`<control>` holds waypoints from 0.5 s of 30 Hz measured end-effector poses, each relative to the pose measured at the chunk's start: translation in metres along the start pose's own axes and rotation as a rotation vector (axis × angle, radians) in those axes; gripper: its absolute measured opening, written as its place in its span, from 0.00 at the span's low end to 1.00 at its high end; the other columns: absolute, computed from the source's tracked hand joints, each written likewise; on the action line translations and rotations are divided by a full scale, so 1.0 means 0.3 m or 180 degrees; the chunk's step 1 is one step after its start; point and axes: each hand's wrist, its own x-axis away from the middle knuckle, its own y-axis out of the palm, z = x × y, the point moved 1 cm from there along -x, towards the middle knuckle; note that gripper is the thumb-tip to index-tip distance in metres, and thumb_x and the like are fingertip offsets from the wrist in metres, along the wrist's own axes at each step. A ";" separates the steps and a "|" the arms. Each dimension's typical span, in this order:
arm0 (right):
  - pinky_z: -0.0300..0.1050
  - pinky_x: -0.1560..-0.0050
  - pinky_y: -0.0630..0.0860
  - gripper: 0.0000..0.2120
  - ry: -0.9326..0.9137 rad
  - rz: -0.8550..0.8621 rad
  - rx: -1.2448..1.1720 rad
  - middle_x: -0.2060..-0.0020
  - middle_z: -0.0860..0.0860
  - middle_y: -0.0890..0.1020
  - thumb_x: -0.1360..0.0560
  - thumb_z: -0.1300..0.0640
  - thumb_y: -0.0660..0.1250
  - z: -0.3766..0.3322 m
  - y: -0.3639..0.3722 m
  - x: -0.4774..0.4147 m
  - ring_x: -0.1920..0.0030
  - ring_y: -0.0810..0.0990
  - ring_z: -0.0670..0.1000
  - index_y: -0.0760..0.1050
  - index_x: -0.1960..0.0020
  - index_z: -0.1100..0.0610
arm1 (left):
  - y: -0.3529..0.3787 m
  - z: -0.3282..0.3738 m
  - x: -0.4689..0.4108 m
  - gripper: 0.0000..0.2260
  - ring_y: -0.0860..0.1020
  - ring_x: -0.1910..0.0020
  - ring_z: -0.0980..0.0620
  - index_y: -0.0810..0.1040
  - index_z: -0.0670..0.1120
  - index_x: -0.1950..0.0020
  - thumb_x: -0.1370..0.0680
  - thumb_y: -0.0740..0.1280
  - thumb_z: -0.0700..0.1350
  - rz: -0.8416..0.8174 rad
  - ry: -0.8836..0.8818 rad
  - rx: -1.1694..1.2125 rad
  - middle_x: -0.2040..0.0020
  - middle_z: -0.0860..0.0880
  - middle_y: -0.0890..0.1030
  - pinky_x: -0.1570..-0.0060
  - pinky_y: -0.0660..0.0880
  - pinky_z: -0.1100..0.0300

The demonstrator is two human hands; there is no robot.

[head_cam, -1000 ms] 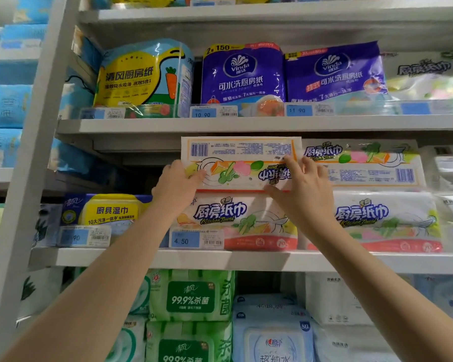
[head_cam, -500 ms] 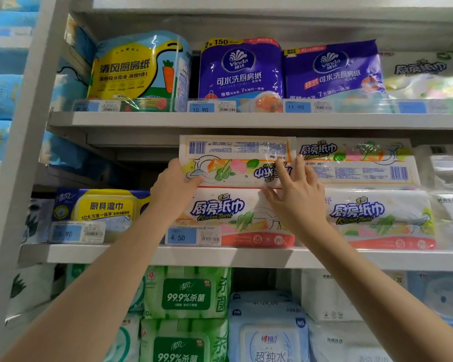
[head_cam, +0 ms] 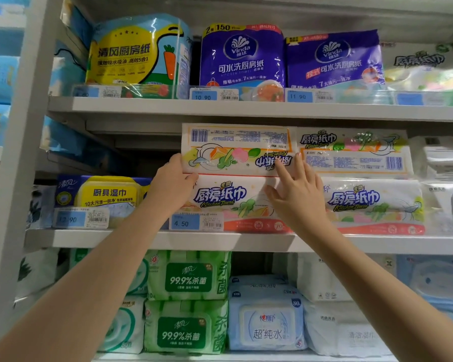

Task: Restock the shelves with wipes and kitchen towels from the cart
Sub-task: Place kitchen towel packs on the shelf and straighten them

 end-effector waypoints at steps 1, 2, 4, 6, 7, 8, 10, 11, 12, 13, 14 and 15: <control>0.54 0.25 0.44 0.29 -0.0003 -0.0010 -0.0019 0.22 0.56 0.44 0.20 0.41 0.53 -0.002 0.001 0.010 0.23 0.43 0.56 0.50 0.22 0.47 | -0.003 -0.003 0.009 0.17 0.79 0.45 0.49 0.68 0.47 0.33 0.21 0.65 0.45 -0.0030 0.0030 0.0024 0.40 0.48 0.78 0.58 0.77 0.59; 0.55 0.25 0.43 0.29 -0.0015 -0.0024 -0.0046 0.22 0.55 0.45 0.20 0.41 0.54 -0.005 0.001 0.020 0.23 0.44 0.56 0.51 0.22 0.47 | -0.006 -0.006 0.018 0.17 0.78 0.45 0.50 0.68 0.48 0.33 0.21 0.65 0.45 -0.0055 0.0062 0.0036 0.39 0.48 0.78 0.60 0.76 0.62; 0.55 0.25 0.43 0.28 -0.0062 -0.0025 -0.0079 0.22 0.54 0.48 0.20 0.42 0.56 -0.010 0.002 0.043 0.23 0.45 0.55 0.54 0.23 0.48 | -0.013 -0.008 0.039 0.16 0.78 0.44 0.51 0.69 0.48 0.34 0.21 0.65 0.45 -0.0073 0.0128 0.0020 0.40 0.49 0.77 0.61 0.75 0.64; 0.55 0.26 0.45 0.27 -0.0113 -0.0005 -0.0097 0.22 0.53 0.51 0.21 0.43 0.58 -0.015 0.004 0.068 0.23 0.47 0.54 0.58 0.24 0.49 | -0.021 -0.008 0.065 0.16 0.76 0.43 0.51 0.70 0.48 0.34 0.21 0.63 0.47 -0.0043 0.0207 -0.0092 0.39 0.49 0.76 0.55 0.76 0.61; 0.55 0.26 0.45 0.27 -0.0123 -0.0020 -0.0134 0.22 0.52 0.53 0.21 0.44 0.59 -0.018 0.004 0.080 0.23 0.47 0.53 0.59 0.25 0.49 | -0.026 -0.005 0.083 0.16 0.75 0.42 0.51 0.71 0.47 0.33 0.20 0.63 0.47 -0.0017 0.0261 -0.0202 0.37 0.48 0.75 0.51 0.75 0.59; 0.55 0.26 0.45 0.26 -0.0117 -0.0056 -0.0191 0.23 0.52 0.54 0.21 0.44 0.59 -0.019 0.005 0.091 0.23 0.48 0.53 0.60 0.25 0.49 | -0.030 -0.001 0.102 0.17 0.74 0.41 0.50 0.71 0.45 0.32 0.20 0.62 0.48 0.0013 0.0328 -0.0306 0.36 0.48 0.73 0.48 0.74 0.57; 0.57 0.26 0.46 0.25 -0.0095 -0.0133 -0.0329 0.23 0.51 0.55 0.21 0.45 0.60 -0.021 0.001 0.116 0.23 0.50 0.53 0.62 0.26 0.49 | -0.034 0.008 0.144 0.17 0.73 0.39 0.49 0.72 0.42 0.33 0.20 0.62 0.47 0.0090 0.0477 -0.0367 0.35 0.46 0.73 0.42 0.71 0.54; 0.57 0.25 0.48 0.24 -0.0098 -0.0150 -0.0414 0.23 0.51 0.58 0.21 0.45 0.60 -0.021 -0.003 0.130 0.24 0.53 0.53 0.64 0.27 0.49 | -0.034 0.011 0.167 0.16 0.73 0.39 0.48 0.74 0.41 0.35 0.20 0.61 0.47 0.0116 0.0534 -0.0367 0.36 0.45 0.73 0.41 0.70 0.54; 0.58 0.25 0.50 0.23 -0.0111 -0.0154 -0.0513 0.25 0.51 0.61 0.21 0.46 0.60 -0.021 -0.011 0.149 0.25 0.57 0.53 0.66 0.27 0.49 | -0.031 0.014 0.193 0.15 0.72 0.39 0.48 0.74 0.41 0.35 0.19 0.61 0.46 0.0112 0.0581 -0.0357 0.36 0.45 0.74 0.40 0.69 0.53; 0.58 0.26 0.53 0.22 -0.0124 -0.0157 -0.0622 0.27 0.51 0.65 0.21 0.47 0.61 -0.019 -0.022 0.172 0.27 0.61 0.53 0.67 0.28 0.50 | -0.027 0.017 0.222 0.15 0.72 0.38 0.49 0.74 0.42 0.35 0.19 0.61 0.47 0.0059 0.0608 -0.0298 0.36 0.46 0.74 0.38 0.69 0.53; 0.59 0.27 0.56 0.22 -0.0143 -0.0144 -0.0725 0.29 0.51 0.69 0.21 0.49 0.62 -0.017 -0.032 0.200 0.28 0.64 0.53 0.68 0.29 0.52 | -0.020 0.020 0.254 0.16 0.71 0.36 0.49 0.74 0.42 0.34 0.19 0.61 0.47 -0.0040 0.0612 -0.0189 0.36 0.47 0.74 0.37 0.68 0.54; 0.59 0.28 0.58 0.21 -0.0164 -0.0125 -0.0812 0.31 0.51 0.72 0.21 0.50 0.63 -0.013 -0.043 0.231 0.30 0.67 0.53 0.70 0.30 0.53 | -0.011 0.023 0.288 0.16 0.70 0.36 0.51 0.74 0.43 0.34 0.19 0.60 0.48 -0.0159 0.0625 -0.0065 0.36 0.48 0.74 0.37 0.66 0.57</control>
